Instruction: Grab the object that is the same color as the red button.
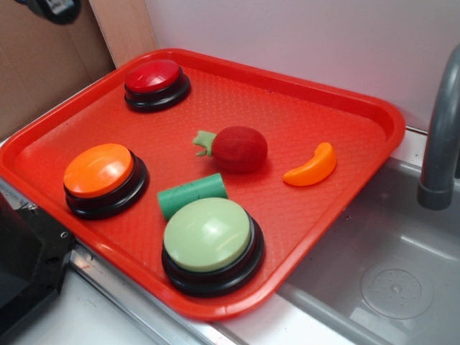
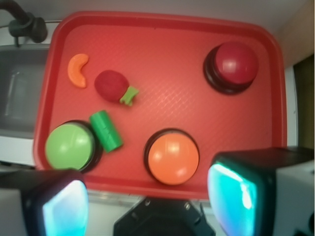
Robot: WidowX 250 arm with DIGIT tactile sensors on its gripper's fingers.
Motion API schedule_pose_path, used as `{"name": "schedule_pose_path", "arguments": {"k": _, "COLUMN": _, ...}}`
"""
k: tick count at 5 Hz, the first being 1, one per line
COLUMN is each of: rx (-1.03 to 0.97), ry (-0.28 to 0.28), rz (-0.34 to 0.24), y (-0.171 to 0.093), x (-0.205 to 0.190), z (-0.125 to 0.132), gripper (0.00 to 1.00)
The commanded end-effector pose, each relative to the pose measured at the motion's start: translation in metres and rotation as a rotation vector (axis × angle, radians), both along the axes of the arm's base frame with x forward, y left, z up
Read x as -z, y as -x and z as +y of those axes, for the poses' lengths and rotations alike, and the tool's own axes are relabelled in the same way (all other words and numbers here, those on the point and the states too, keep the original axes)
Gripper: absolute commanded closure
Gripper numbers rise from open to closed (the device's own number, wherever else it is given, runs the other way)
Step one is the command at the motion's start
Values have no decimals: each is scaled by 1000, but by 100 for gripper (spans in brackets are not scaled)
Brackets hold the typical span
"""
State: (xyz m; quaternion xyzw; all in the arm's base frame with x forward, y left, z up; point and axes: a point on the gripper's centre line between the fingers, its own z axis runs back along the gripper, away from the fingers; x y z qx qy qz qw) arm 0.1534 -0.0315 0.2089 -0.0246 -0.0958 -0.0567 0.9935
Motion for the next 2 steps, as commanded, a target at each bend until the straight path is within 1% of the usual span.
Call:
{"name": "schedule_pose_path", "arguments": {"k": 1, "rx": 245, "ry": -41, "rz": -122, "y": -52, "x": 33, "z": -21, "gripper": 0}}
{"name": "schedule_pose_path", "arguments": {"k": 2, "rx": 341, "ry": 0, "rz": -161, "y": -74, "x": 58, "z": -30, "gripper": 0}}
